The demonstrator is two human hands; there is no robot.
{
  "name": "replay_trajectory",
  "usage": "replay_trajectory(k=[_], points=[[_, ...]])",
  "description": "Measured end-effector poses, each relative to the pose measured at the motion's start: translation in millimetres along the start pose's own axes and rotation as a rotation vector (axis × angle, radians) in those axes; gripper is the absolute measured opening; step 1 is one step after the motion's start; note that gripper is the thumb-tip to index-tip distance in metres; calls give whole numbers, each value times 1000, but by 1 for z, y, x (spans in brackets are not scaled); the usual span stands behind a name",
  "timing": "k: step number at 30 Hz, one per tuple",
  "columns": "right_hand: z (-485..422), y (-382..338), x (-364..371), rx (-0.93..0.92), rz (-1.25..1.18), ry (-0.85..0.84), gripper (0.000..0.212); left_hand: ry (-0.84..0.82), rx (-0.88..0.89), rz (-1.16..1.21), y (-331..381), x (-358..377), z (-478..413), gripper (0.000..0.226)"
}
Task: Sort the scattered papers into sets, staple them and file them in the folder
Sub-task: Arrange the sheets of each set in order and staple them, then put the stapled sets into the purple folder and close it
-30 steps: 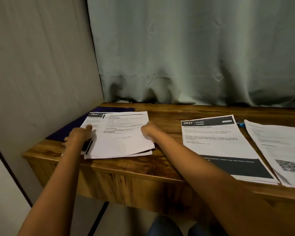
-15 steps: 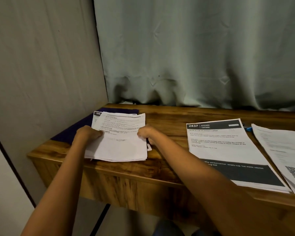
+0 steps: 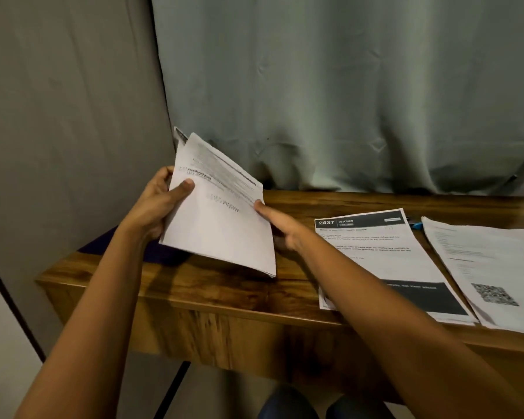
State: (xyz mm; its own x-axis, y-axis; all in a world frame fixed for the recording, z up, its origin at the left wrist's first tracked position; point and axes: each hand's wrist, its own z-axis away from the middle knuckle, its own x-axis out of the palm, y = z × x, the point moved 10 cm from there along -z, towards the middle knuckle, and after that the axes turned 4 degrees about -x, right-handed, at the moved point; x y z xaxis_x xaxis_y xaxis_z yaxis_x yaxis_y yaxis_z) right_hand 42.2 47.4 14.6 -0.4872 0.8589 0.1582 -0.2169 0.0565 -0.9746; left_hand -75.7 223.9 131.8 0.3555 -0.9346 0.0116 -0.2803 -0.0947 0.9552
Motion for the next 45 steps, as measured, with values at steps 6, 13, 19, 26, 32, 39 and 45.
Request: replay_trajectory(k=[6,13,19,26,32,39,45], points=[[20,-11,-30,14,-194,-99,53,-156,25,137,30,67,-3,20],[67,-65,-126,-179,-113,165,12,-56,-163,-69,-2,114,-3,28],[105,-109,-215,-367,592,606,35,-75,-45,-723,-38,187,10,38],[118,-72,-263,-178,925,766,27,-158,-44,-970,-76,241,35,28],[125,-44,-275,42,935,936,55,-155,-160,-1000,-102,220,28,30],[91,-87,-189,-168,1139,789,61,55,-176,-1081,-88,101,-12,31],[36,-69,-93,-263,1090,426,37,200,-457,-1167,-119,-9,-23,54]])
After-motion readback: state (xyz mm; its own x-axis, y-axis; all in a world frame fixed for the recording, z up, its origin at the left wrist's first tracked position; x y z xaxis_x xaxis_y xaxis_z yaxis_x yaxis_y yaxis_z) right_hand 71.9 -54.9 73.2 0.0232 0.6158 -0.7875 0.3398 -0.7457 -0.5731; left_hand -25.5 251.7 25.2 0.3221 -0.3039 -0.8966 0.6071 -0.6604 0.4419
